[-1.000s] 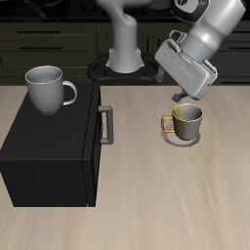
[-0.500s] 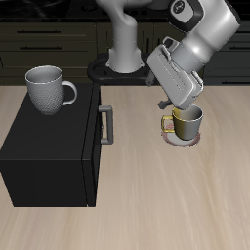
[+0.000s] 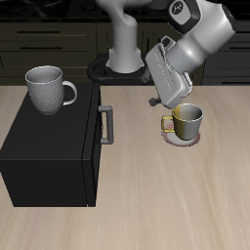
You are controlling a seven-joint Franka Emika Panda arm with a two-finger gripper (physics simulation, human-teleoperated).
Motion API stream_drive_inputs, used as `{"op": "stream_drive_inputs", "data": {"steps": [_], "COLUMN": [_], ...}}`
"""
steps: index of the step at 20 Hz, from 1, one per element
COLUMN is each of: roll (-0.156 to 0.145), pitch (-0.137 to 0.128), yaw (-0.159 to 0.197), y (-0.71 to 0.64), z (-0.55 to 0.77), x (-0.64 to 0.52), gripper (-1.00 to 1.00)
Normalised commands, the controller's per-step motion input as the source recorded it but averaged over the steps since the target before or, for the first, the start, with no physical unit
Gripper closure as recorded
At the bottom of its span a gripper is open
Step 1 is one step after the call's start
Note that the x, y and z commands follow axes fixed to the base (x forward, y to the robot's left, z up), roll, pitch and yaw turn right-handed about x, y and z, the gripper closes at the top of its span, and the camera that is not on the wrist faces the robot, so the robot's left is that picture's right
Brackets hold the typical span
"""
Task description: Open the microwave
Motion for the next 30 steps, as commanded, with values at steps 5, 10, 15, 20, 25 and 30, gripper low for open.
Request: {"op": "stream_drive_inputs", "data": {"steps": [5, 10, 15, 20, 25, 30], "roll": [-0.005, 0.004, 0.005, 0.002, 0.0, 0.002], "pitch": [0.013, 0.019, 0.036, 0.005, 0.012, 0.015], "yaw": [-0.06, -0.004, -0.011, -0.007, 0.001, -0.016], "y": [-0.22, 0.04, -0.04, -0.06, 0.02, -0.1], "z": [0.04, -0.14, -0.21, -0.12, -0.16, -0.15], "x": [-0.08, 0.03, 0.09, 0.05, 0.02, 0.05], "gripper": [-1.0, -1.0, -1.0, -1.0, -1.0, -1.0]}}
